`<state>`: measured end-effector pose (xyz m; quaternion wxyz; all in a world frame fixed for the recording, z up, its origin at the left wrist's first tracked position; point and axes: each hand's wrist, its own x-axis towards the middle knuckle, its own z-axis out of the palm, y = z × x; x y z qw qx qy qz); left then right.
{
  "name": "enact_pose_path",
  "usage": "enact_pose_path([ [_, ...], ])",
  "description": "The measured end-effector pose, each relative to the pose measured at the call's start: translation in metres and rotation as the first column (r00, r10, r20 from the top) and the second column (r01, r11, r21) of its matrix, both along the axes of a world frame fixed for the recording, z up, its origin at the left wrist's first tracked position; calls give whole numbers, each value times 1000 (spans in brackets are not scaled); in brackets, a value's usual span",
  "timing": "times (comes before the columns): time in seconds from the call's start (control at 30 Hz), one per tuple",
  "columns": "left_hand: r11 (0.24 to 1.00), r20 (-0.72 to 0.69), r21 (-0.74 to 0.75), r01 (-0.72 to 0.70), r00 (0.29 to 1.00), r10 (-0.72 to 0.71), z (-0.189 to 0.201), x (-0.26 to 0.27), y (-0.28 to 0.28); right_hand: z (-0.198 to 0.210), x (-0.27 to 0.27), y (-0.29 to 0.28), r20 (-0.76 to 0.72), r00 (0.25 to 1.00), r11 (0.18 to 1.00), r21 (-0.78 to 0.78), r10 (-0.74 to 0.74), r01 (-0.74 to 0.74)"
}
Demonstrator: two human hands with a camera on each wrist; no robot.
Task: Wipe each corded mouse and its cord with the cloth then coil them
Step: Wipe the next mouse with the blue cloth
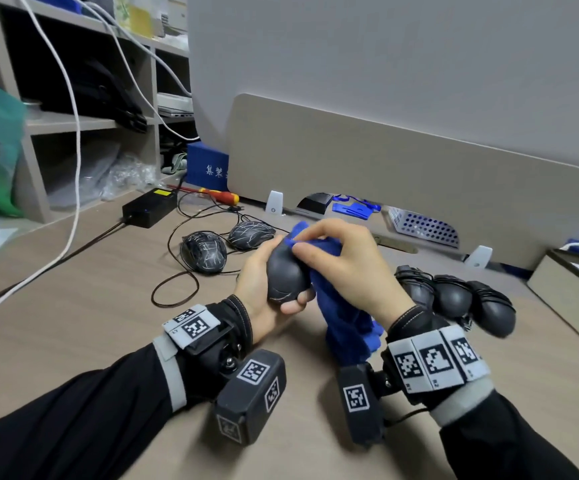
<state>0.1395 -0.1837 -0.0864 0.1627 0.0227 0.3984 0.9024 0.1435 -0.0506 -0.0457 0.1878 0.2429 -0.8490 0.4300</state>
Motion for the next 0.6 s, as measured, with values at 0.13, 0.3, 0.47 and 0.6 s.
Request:
enact_pose_path([
  [0.13, 999, 13, 35, 23, 1000, -23, 1, 0, -1, -1, -2, 5, 27, 998, 998, 0, -64, 64],
  [0.3, 994, 107, 111, 23, 994, -35, 0, -2, -2, 1, 0, 3, 106, 994, 999, 31, 38, -41],
  [0.47, 993, 203, 98, -61, 978, 41, -7, -7, 0, 2, 3, 4, 18, 1000, 989, 145, -19, 16],
  [0.6, 998, 145, 14, -56, 988, 53, -8, -9, -1, 6, 6, 1, 22, 1000, 989, 150, 9, -12],
])
